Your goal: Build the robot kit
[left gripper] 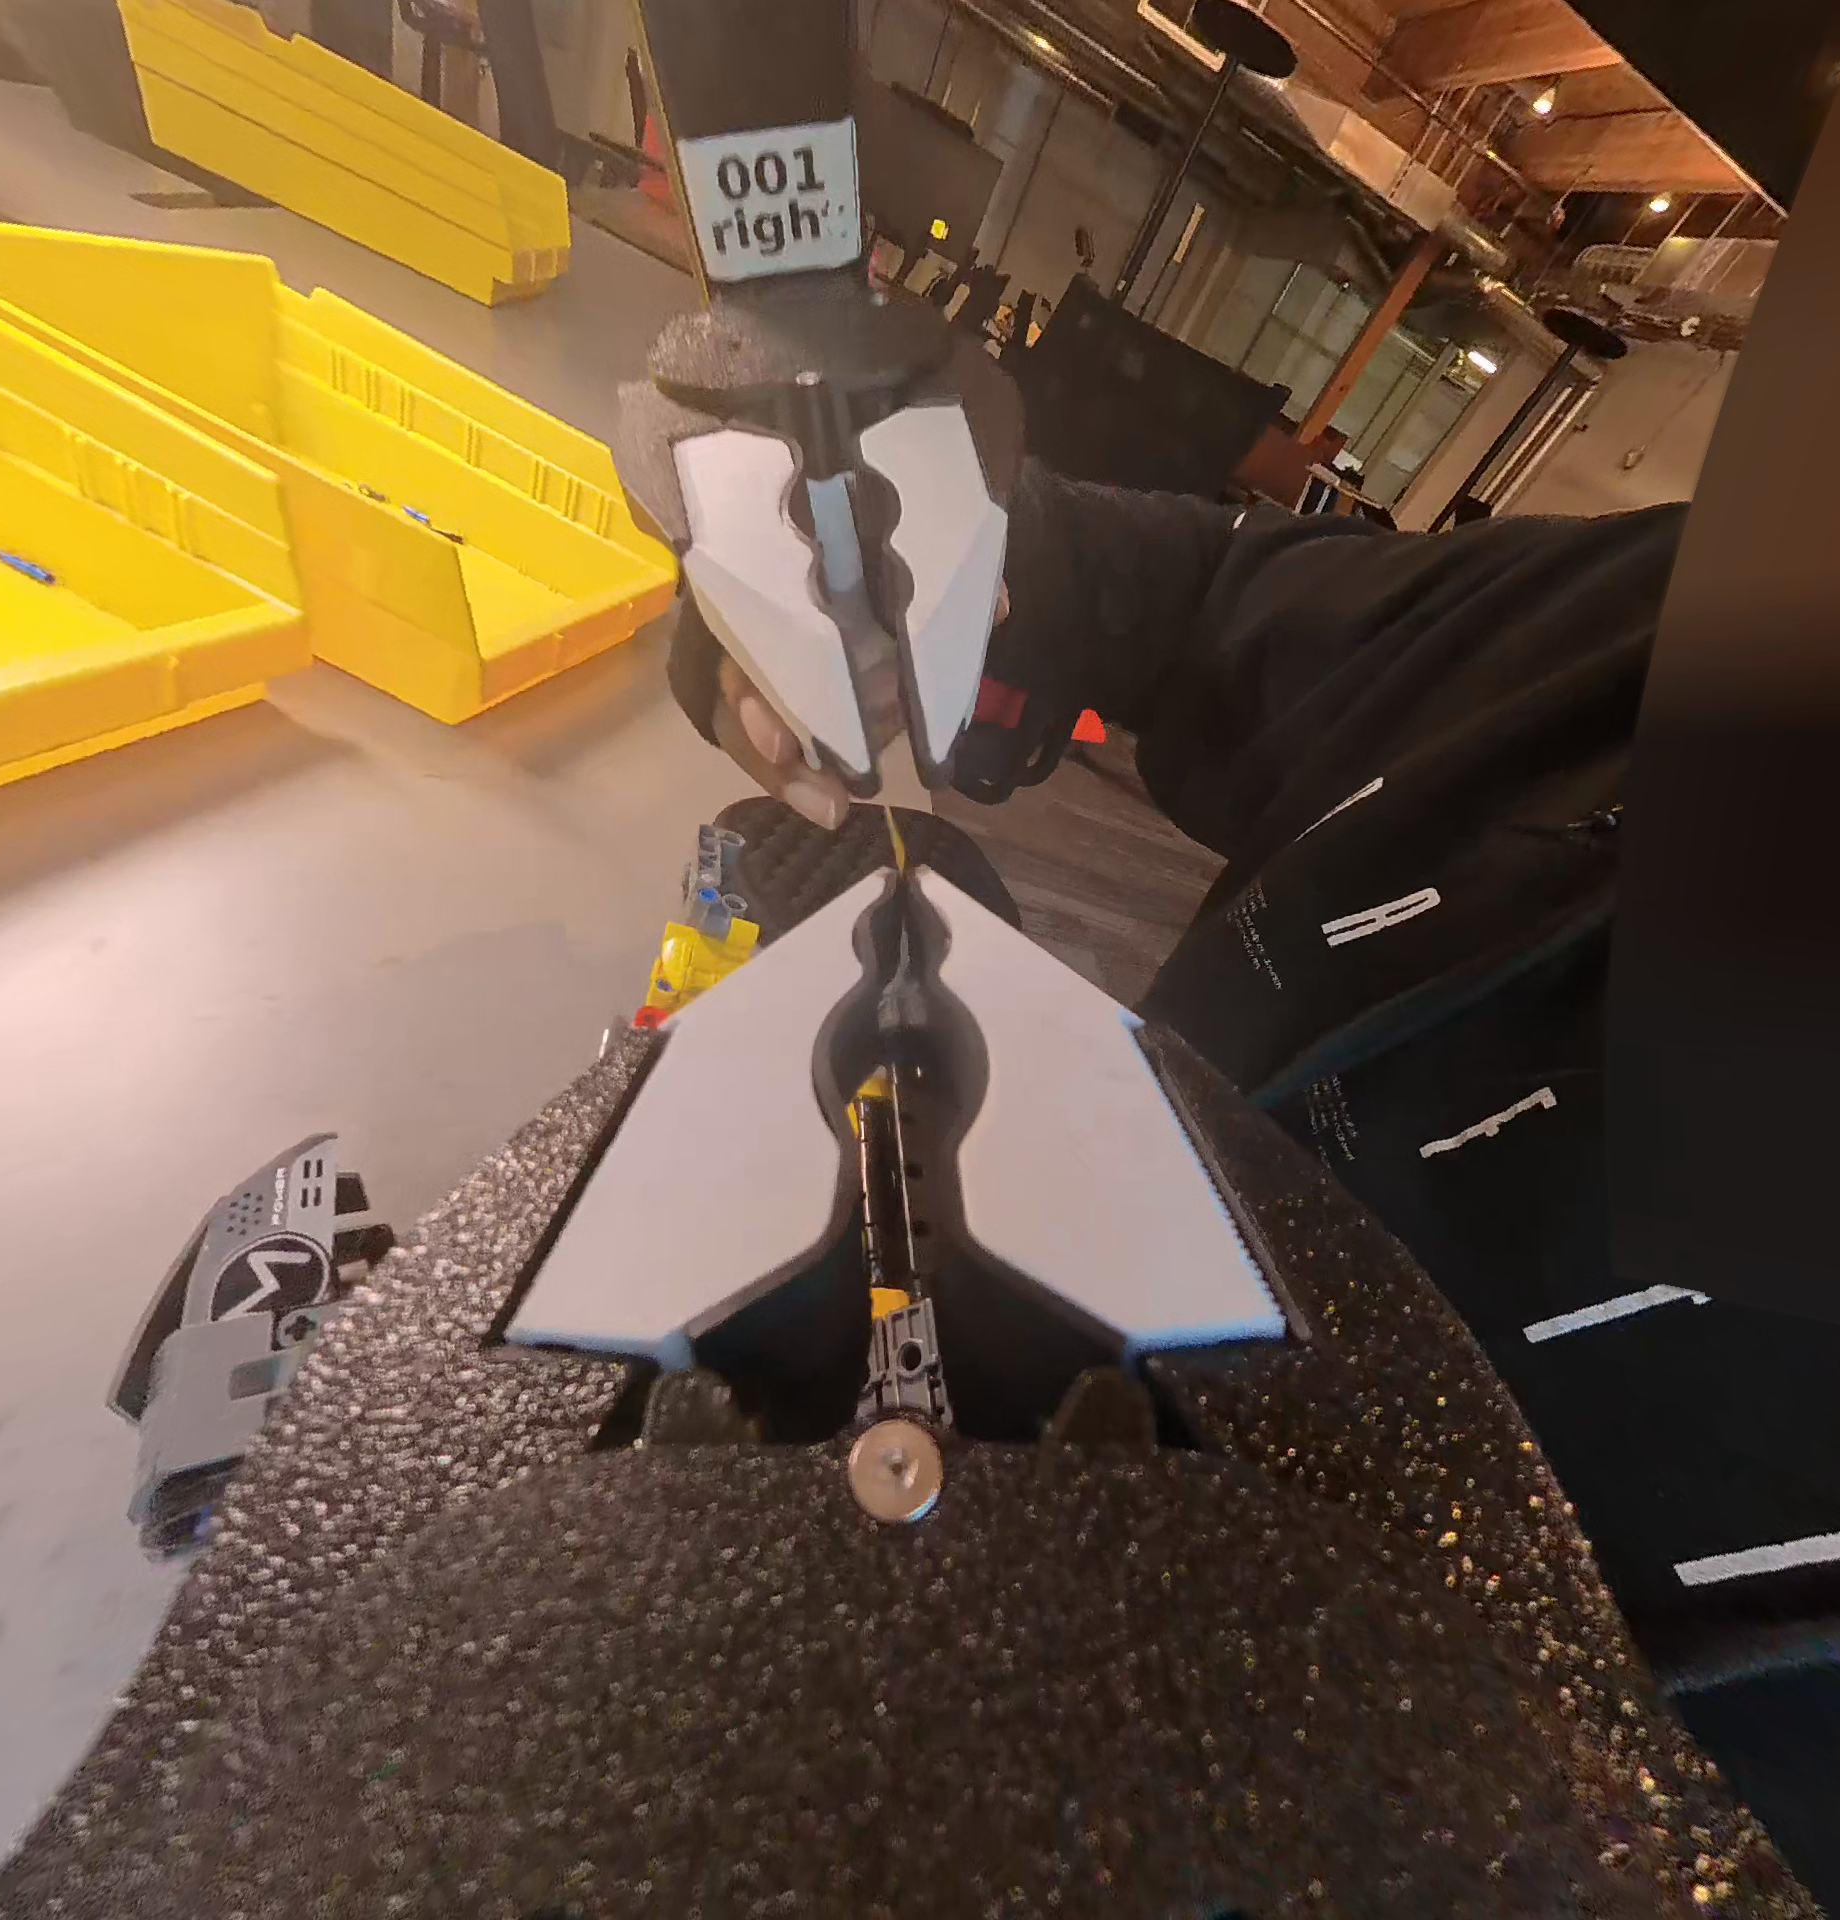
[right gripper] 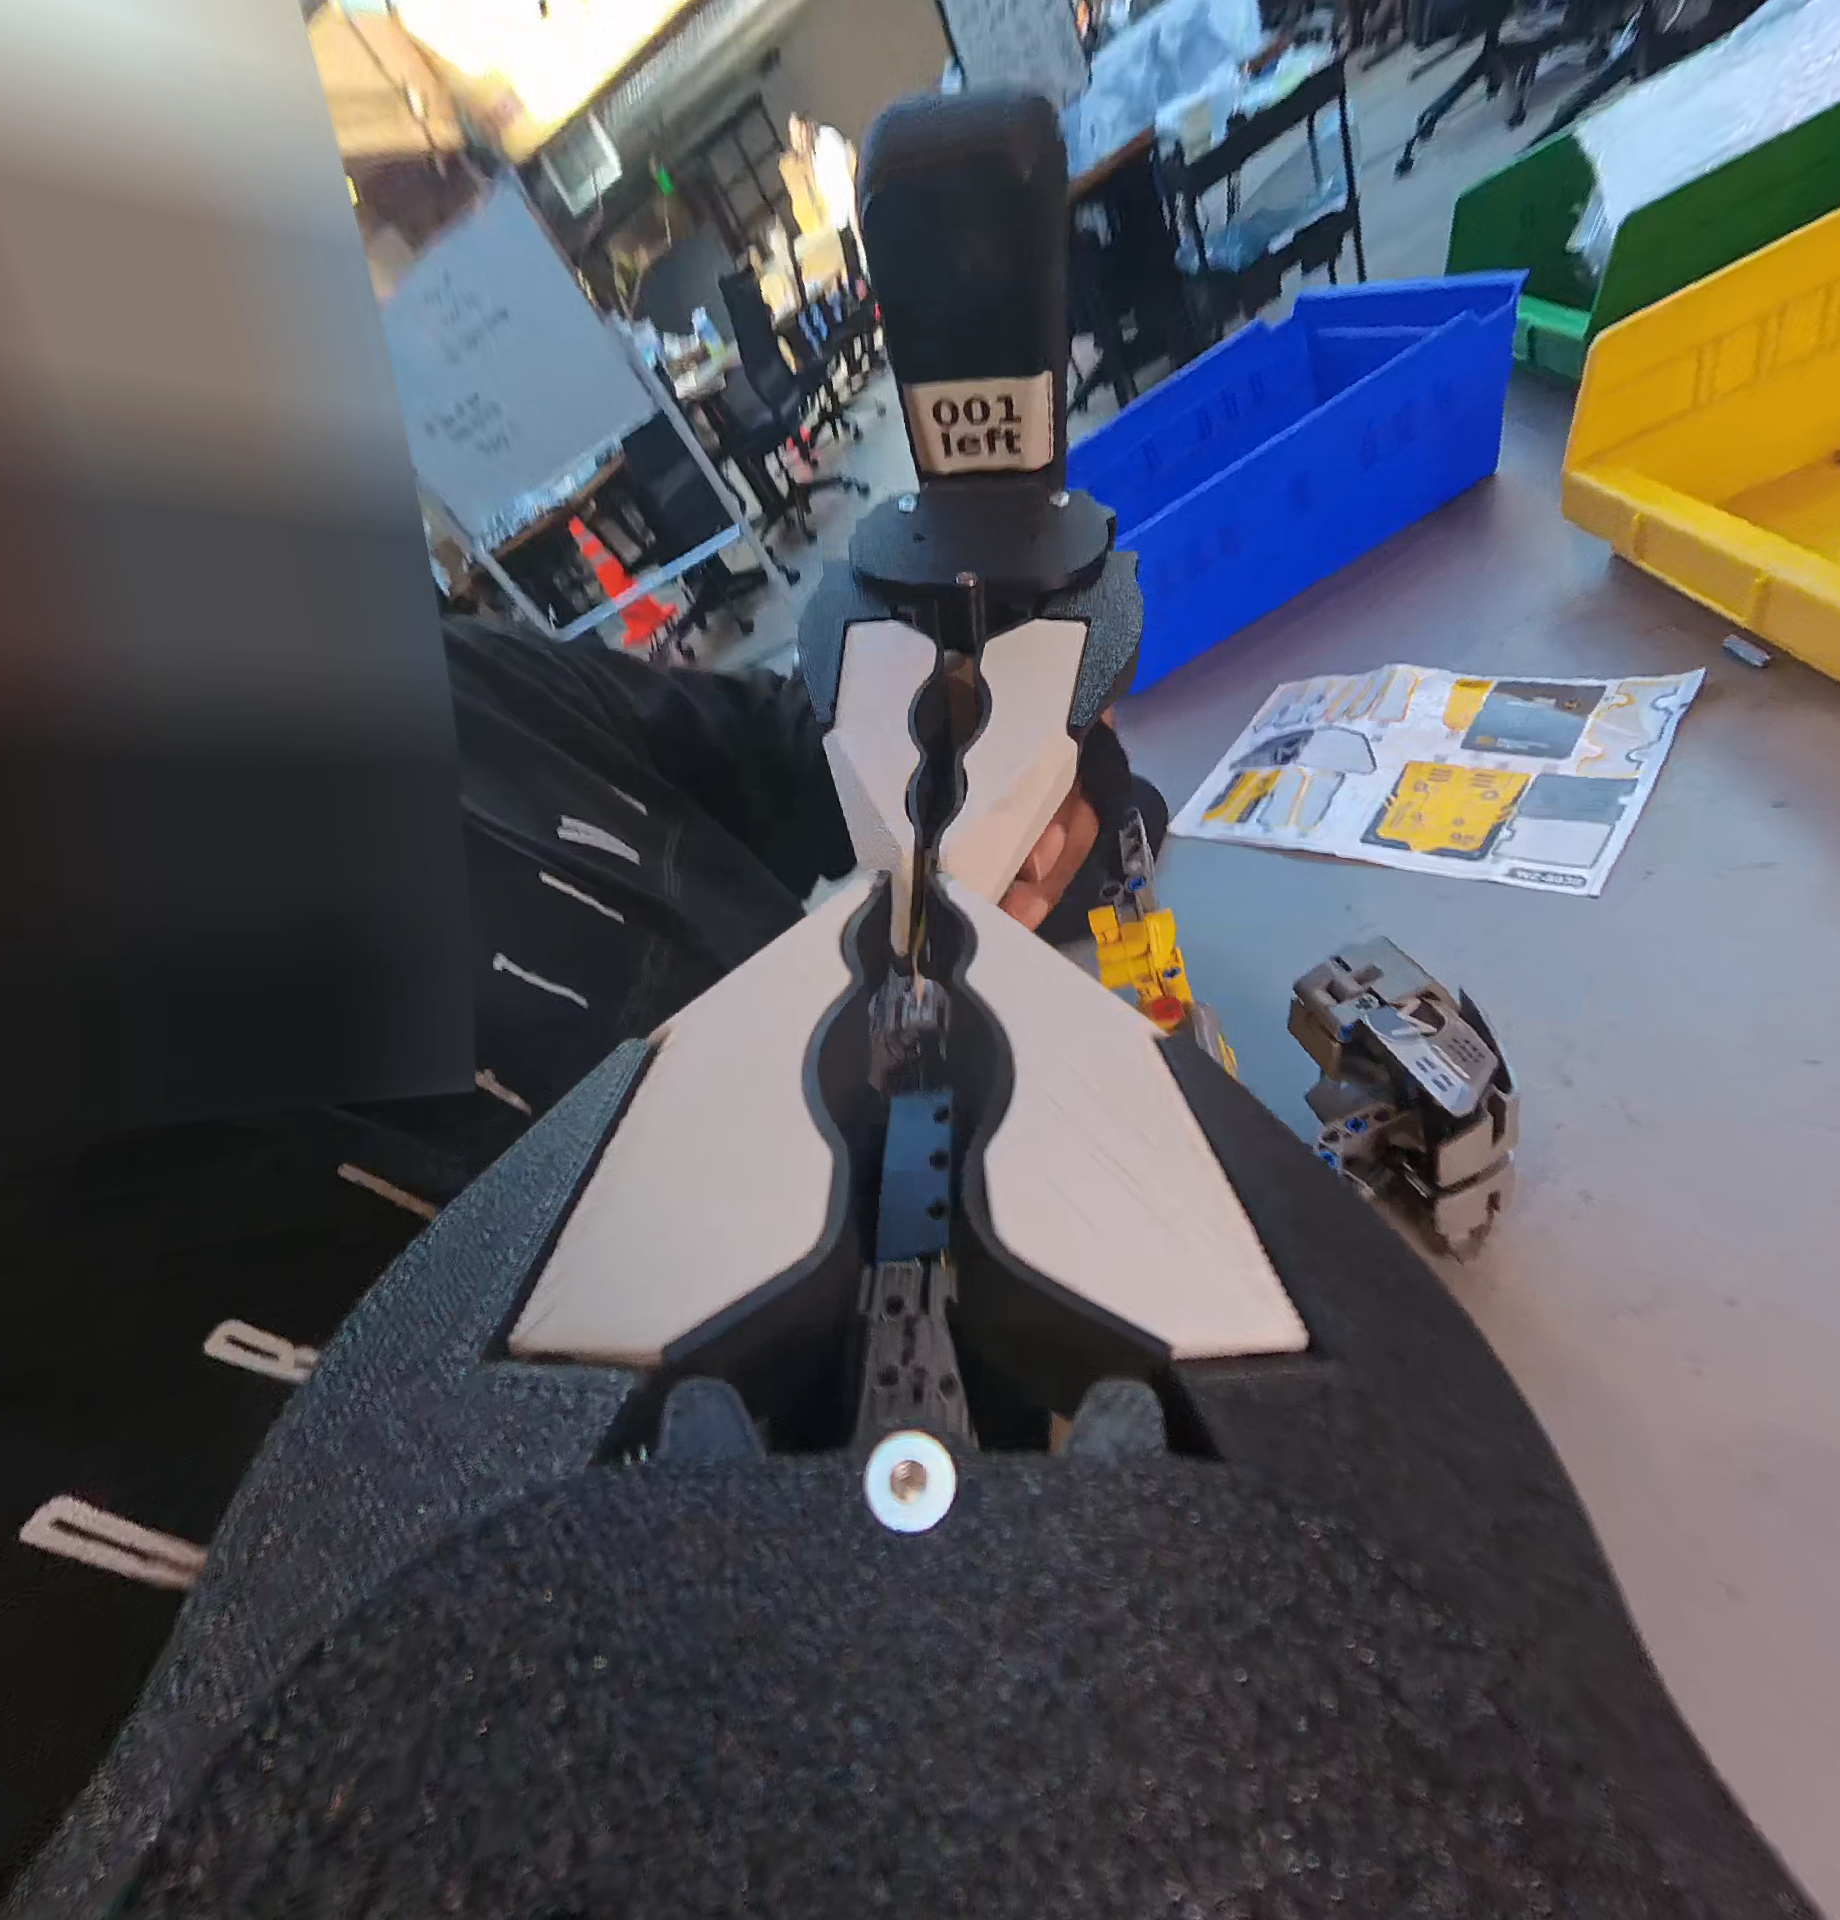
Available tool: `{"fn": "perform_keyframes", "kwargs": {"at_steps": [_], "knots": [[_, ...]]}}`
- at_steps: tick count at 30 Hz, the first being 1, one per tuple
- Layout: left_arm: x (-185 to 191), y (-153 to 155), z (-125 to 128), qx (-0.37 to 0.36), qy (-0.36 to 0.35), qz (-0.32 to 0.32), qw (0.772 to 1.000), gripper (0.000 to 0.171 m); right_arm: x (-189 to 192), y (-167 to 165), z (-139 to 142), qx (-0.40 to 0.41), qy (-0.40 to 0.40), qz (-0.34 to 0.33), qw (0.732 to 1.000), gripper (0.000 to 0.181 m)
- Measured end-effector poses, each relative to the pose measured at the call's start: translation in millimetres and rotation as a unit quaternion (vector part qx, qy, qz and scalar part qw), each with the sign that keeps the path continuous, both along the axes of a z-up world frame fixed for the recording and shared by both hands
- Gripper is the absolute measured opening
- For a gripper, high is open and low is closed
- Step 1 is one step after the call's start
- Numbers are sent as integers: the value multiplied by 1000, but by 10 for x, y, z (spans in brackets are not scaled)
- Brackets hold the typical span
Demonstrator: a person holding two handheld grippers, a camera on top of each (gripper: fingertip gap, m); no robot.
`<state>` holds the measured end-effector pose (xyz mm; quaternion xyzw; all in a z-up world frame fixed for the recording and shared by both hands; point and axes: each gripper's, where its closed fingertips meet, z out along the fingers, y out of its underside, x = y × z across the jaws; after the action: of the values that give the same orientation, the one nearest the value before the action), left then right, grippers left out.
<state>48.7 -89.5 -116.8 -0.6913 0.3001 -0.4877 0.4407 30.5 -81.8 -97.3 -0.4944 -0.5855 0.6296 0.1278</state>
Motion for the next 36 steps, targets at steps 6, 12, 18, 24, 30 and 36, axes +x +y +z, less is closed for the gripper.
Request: {"fn": "perform_keyframes", "kwargs": {"at_steps": [6,12,18,24,30,36], "knots": [[29,6,-115,-49,5,-3,999,0,114,24,-173,158,-69,111,979,19],[61,-4,-186,-60,13,-4,998,0,79,48,-240,169,-153,170,959,18],[45,-4,-231,-67,14,-6,998,0,46,26,-276,152,-192,202,948,13],[26,-4,-229,-67,10,-9,998,0,10,9,-298,157,-210,215,941,8],[10,-11,-237,-66,8,-10,998,0,-4,15,-277,159,-216,217,939,5],[3,-16,-238,-64,7,-11,998,0,-8,0,-283,159,-218,218,938,3]]}}
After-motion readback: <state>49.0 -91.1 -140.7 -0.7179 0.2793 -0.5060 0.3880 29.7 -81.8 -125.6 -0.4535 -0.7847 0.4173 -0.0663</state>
